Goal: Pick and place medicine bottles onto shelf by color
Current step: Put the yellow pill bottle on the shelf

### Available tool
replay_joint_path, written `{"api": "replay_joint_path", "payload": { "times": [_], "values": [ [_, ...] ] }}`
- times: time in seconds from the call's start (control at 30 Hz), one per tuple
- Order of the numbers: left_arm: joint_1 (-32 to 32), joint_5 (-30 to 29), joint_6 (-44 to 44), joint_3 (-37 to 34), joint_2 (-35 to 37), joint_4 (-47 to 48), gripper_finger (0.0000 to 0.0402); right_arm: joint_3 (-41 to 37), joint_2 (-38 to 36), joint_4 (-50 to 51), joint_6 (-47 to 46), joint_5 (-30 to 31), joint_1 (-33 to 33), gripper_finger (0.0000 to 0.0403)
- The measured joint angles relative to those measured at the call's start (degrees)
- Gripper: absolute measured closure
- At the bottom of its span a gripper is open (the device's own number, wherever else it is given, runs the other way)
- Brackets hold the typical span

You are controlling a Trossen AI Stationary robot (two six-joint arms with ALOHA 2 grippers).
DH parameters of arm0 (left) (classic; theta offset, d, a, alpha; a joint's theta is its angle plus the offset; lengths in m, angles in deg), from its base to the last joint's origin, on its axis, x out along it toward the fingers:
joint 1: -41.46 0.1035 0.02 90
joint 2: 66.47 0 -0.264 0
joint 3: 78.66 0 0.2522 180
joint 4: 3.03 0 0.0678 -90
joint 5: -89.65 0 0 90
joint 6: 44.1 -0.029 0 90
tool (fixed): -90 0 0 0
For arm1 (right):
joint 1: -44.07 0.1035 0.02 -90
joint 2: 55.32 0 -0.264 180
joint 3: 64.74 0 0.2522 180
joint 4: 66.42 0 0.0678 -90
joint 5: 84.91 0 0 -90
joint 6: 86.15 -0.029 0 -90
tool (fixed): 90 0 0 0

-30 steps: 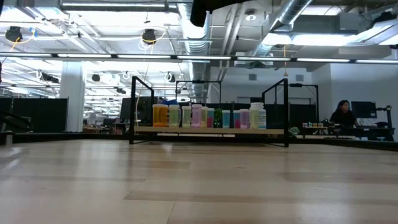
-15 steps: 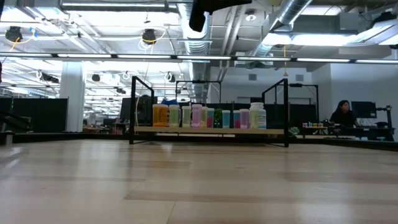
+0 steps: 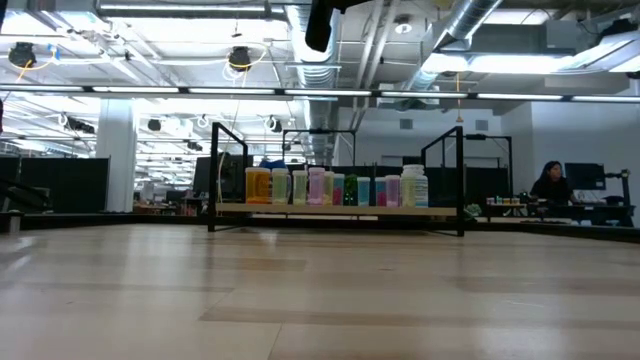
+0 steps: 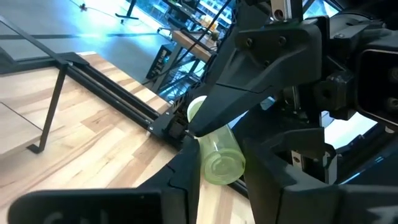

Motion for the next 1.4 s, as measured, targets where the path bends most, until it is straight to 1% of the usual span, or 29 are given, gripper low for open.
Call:
{"api": "replay_joint_path", "payload": {
  "times": [0.1,0.23,0.3,0.37,0.5,0.57,0.67,0.77,0.83,0.9,1.0,1.1,1.17,1.23,1.33,1.4],
  "values": [
    [0.0,0.2,-0.1,0.0,0.0,0.0,0.0322,0.0,0.0,-0.1,0.0,0.0,0.1,0.0249],
    [0.0,-0.3,-0.4,0.0,0.0,0.0,0.0321,0.1,0.0,0.2,-0.1,0.0,0.2,0.0196],
    [0.0,-0.4,-1.3,0.0,0.0,-0.5,0.0321,1.7,-0.1,3.3,-1.3,-0.1,0.7,0.0171],
    [0.1,-0.4,-2.0,0.0,0.0,-1.7,0.0321,4.6,-0.3,8.4,-4.5,-0.1,1.3,0.0153],
    [0.6,-0.4,-3.9,0.0,0.0,-2.4,0.0321,11.1,-0.4,24.2,-14.5,-0.3,2.6,0.0143],
    [0.9,0.2,-4.5,0.0,0.0,-2.5,0.0321,13.5,-1.4,30.2,-19.9,-0.3,3.5,0.0143],
    [1.6,5.9,-8.0,0.0,0.0,-2.2,0.0321,13.9,-4.6,34.8,-24.9,-0.7,4.8,0.0143],
    [1.6,10.5,-9.0,0.0,0.0,-2.2,0.0321,11.3,-9.9,34.4,-27.0,-1.8,5.6,0.0143],
    [1.5,12.3,-10.3,0.0,0.0,-4.0,0.0321,7.2,-14.9,31.2,-27.5,-1.9,6.0,0.0143],
    [1.3,14.2,-12.0,0.0,0.0,-6.9,0.0321,1.4,-20.8,24.5,-27.2,-1.9,6.2,0.0143],
    [1.0,17.2,-14.9,0.0,0.0,-10.7,0.0321,-9.4,-29.6,8.3,-23.5,-1.8,5.7,0.0143],
    [0.7,18.4,-16.2,0.0,0.0,-13.2,0.0321,-19.1,-35.6,-8.6,-16.7,-2.0,5.5,0.0143],
    [0.7,18.4,-16.9,0.0,0.0,-16.2,0.0321,-23.6,-37.2,-17.0,-11.9,-2.6,5.6,0.0143],
    [0.7,18.3,-17.9,0.0,0.0,-19.5,0.0321,-26.4,-37.4,-23.0,-7.6,-3.5,5.8,0.0143],
    [0.8,18.2,-19.1,0.0,0.0,-23.9,0.0321,-27.3,-35.6,-29.6,-3.0,-3.9,5.8,0.0143],
    [0.8,18.2,-19.3,0.0,0.0,-25.1,0.0321,-27.3,-33.9,-33.6,-0.2,-3.9,5.8,0.0143]
  ]
}}
